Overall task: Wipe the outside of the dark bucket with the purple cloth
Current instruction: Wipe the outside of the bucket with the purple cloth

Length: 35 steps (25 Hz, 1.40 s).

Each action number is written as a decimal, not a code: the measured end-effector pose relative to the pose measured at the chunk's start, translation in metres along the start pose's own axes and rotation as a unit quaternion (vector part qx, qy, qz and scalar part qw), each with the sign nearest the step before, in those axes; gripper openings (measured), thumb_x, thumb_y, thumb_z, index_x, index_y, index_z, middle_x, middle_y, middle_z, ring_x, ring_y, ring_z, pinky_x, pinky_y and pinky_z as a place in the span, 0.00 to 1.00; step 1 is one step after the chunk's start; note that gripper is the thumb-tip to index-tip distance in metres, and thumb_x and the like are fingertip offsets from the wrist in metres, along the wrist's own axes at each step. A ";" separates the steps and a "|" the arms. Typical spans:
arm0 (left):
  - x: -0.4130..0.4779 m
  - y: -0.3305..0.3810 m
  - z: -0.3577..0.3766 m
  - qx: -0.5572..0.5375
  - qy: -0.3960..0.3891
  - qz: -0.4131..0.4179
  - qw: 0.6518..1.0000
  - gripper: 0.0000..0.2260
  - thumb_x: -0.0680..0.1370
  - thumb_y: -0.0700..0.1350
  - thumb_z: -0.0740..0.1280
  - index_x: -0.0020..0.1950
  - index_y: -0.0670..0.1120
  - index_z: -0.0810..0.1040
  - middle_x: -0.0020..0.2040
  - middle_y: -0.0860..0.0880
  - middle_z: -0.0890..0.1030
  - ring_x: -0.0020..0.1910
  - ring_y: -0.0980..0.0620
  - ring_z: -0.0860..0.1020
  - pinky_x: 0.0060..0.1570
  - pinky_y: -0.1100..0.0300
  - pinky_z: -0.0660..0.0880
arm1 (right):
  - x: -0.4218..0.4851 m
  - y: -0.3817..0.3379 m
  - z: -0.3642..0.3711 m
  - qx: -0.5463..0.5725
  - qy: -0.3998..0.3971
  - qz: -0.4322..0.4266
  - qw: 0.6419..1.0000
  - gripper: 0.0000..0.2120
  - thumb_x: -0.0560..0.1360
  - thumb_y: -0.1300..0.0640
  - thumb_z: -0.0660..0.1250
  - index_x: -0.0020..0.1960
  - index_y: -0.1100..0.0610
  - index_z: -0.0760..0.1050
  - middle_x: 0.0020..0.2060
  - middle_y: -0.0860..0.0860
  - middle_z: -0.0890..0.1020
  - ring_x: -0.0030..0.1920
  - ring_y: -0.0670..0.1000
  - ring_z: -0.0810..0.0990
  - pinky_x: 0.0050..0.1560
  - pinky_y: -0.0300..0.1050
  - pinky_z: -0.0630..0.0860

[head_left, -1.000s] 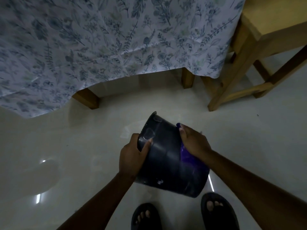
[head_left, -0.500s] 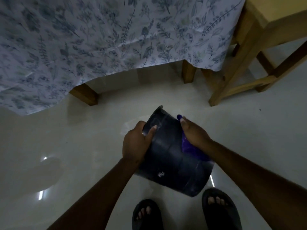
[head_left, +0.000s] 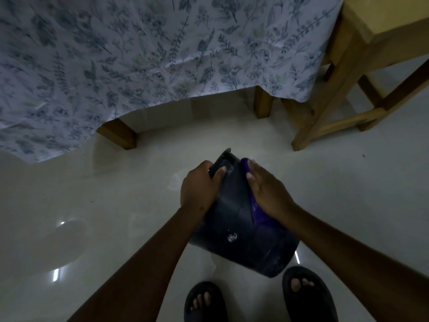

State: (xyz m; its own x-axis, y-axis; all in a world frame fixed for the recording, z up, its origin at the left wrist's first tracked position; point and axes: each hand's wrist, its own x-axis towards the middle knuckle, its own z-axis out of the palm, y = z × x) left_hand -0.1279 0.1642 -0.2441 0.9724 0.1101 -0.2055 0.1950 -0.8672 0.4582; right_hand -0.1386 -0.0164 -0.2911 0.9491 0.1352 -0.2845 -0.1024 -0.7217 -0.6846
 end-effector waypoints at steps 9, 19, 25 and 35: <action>-0.010 -0.019 -0.021 -0.114 -0.100 0.060 0.987 0.12 0.79 0.55 0.63 0.57 0.50 0.76 0.49 0.54 0.80 0.48 0.54 0.78 0.43 0.67 0.71 | -0.008 0.017 -0.020 -0.051 0.044 -0.043 0.997 0.25 0.82 0.49 0.50 0.77 0.53 0.54 0.76 0.51 0.63 0.75 0.52 0.61 0.72 0.46 0.57; 0.018 0.009 0.006 -0.127 0.002 0.048 0.991 0.14 0.80 0.58 0.59 0.47 0.49 0.74 0.40 0.54 0.78 0.38 0.57 0.77 0.38 0.64 0.73 | -0.007 0.005 -0.011 -0.189 0.098 -0.051 0.976 0.28 0.80 0.44 0.50 0.77 0.53 0.52 0.77 0.53 0.59 0.76 0.56 0.58 0.73 0.57 0.59; 0.019 0.008 0.003 -0.102 -0.006 0.033 0.994 0.14 0.80 0.59 0.59 0.45 0.49 0.72 0.38 0.53 0.77 0.37 0.54 0.77 0.36 0.63 0.71 | -0.072 0.017 0.011 -0.246 0.075 -0.101 0.961 0.27 0.81 0.44 0.45 0.78 0.51 0.50 0.77 0.51 0.55 0.77 0.55 0.51 0.72 0.61 0.58; 0.017 0.015 -0.004 -0.100 -0.043 -0.019 0.994 0.13 0.80 0.56 0.61 0.42 0.49 0.75 0.39 0.51 0.79 0.39 0.52 0.78 0.37 0.60 0.71 | -0.015 -0.004 -0.009 -0.047 0.059 -0.073 0.994 0.23 0.82 0.50 0.50 0.76 0.53 0.57 0.75 0.51 0.64 0.75 0.50 0.60 0.74 0.50 0.57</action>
State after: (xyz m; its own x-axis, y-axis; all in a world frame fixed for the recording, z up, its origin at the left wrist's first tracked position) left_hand -0.1077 0.1553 -0.2377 0.9510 0.0909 -0.2956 0.2612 -0.7479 0.6103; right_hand -0.1493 -0.0217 -0.2780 0.9809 0.1655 -0.1021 0.0613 -0.7616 -0.6452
